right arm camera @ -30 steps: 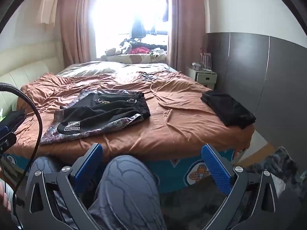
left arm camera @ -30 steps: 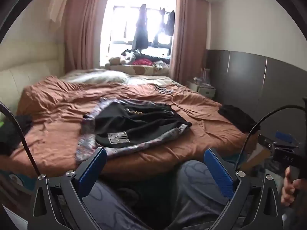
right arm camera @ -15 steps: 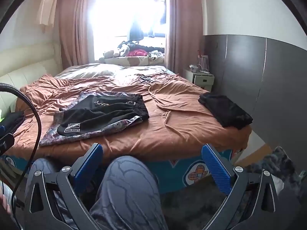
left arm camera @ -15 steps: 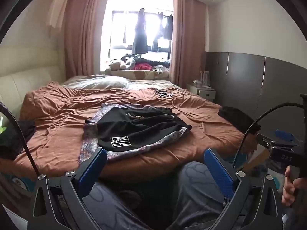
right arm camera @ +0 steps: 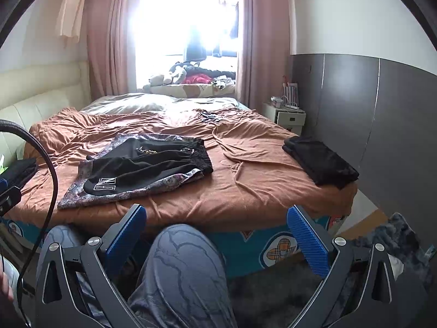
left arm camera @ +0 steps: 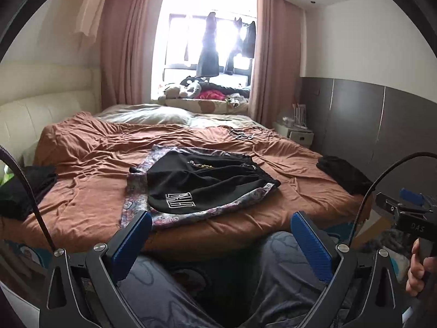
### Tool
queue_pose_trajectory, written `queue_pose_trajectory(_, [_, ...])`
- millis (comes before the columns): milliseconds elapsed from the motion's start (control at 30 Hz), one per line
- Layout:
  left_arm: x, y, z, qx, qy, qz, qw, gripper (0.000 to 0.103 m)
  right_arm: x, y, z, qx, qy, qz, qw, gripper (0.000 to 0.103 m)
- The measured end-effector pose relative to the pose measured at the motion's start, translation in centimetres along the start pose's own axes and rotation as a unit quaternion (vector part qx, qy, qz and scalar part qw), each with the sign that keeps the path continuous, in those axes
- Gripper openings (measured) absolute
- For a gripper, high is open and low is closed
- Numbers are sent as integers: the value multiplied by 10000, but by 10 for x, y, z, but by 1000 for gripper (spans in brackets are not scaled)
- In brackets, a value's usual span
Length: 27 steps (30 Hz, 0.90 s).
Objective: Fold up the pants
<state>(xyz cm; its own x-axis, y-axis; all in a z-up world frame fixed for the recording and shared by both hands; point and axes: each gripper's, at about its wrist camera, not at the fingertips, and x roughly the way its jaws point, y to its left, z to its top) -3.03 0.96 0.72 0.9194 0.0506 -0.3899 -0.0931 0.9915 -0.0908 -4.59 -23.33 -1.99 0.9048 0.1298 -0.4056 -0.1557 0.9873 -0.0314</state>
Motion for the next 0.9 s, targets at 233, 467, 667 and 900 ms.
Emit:
queue_pose_trajectory(233, [-4,6,-2,-44,-23,-50,10000,103,2,3,-2,-5,14,74,10000,103])
queue_pose_trajectory(467, [-10,9,-2,-114,-44,-68,9999,103,5,0,-5,-9,5,105,9999,103])
queue_pose_trajectory(667, [-12,9,-3,-112,-60,-49,9999,103,0,8,-13,-108,-117,49,9999,103])
queue_pose_trajectory(900, [-14,9,-3,-110,-90,-32,9999,103,-4,7,-20,-94,-109,90,9999,103])
